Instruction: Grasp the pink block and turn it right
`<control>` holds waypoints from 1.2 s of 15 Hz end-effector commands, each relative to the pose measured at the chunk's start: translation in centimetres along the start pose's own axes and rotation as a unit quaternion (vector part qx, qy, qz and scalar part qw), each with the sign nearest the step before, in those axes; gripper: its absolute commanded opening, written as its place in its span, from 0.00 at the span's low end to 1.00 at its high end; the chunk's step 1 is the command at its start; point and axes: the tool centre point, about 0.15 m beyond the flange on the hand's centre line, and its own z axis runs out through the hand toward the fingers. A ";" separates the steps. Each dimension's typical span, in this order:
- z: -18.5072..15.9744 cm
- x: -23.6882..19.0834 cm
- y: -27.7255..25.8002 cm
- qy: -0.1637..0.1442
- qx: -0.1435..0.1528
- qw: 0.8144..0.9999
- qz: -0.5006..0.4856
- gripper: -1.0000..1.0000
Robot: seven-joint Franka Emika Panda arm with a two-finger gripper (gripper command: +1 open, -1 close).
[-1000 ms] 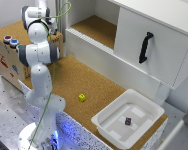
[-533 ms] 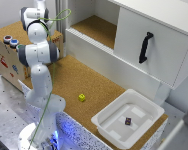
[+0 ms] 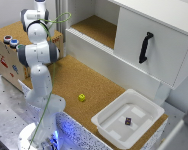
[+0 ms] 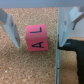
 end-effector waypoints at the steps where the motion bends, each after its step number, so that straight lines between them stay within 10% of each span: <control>1: -2.7 -2.5 1.1 0.074 -0.062 0.995 -0.008 1.00; 11: -3.9 -6.8 10.7 0.077 -0.058 0.995 -0.002 1.00; 18: -2.6 -9.8 15.9 0.083 0.006 0.997 -0.002 1.00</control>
